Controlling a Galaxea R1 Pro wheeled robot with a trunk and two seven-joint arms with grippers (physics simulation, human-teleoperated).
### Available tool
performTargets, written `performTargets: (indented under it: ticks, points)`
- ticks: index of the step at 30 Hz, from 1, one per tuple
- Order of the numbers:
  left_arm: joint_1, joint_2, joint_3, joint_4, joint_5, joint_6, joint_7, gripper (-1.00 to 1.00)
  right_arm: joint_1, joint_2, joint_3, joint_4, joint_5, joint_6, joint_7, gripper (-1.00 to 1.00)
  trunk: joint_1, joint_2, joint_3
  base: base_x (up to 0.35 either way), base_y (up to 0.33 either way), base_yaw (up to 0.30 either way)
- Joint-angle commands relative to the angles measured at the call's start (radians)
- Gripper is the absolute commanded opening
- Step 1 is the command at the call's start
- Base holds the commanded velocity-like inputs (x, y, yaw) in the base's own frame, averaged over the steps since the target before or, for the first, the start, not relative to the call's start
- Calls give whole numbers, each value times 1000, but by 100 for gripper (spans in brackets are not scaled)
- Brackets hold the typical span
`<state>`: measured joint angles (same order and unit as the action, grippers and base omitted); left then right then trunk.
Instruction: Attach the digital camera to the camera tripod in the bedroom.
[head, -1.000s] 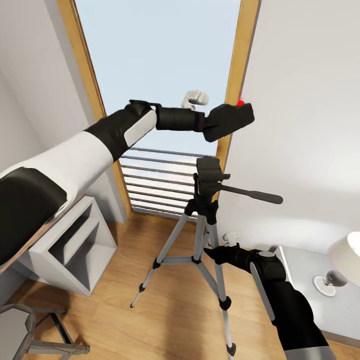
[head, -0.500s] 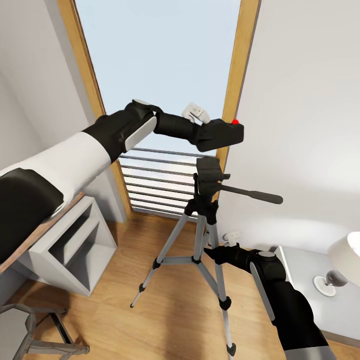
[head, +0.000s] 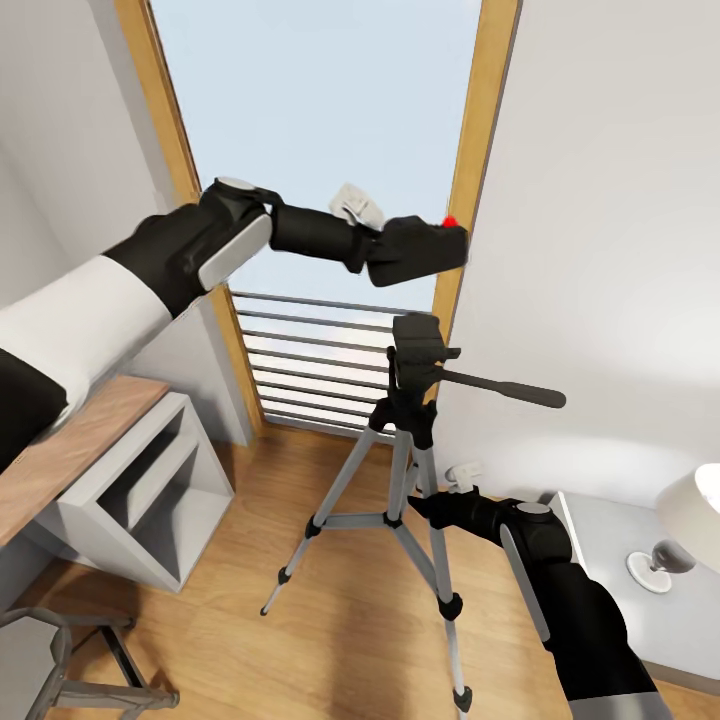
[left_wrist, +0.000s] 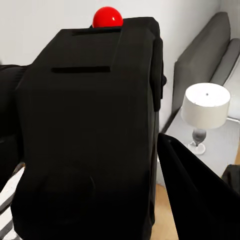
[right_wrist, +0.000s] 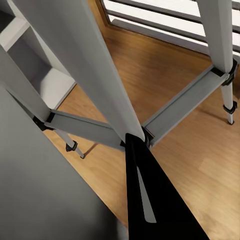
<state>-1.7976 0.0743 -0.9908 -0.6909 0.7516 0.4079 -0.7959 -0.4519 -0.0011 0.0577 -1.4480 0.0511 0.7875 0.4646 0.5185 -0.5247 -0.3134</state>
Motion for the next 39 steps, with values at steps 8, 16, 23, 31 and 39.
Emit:
performTargets:
  ticks: [8, 16, 23, 31, 39]
  points:
    - [-2, 109, -6, -143, 98, 90, 0, -100, 0, 0, -1, 11, 54, -2, 5, -100, 1, -1, -2, 0, 0, 0]
    - [-2, 142, -9, -178, 225, 118, 1, -100, 0, 0, -1, 10, 55, 0, 5, -100, 1, -1, -2, 0, 0, 0]
    - [-2, 230, -18, -294, 253, 123, 0, -100, -1, 0, -1, 9, 55, -1, 5, -100, 1, -1, -2, 0, 0, 0]
    - [-2, 236, -21, -322, 257, 138, 0, -100, 0, 0, -1, 9, 56, -1, 5, -100, 1, -1, -2, 0, 0, 0]
    - [-2, 194, -100, -325, 263, 149, 2, -100, 0, 0, -1, 9, 55, 0, 4, -100, 1, -1, -2, 0, 0, 0]
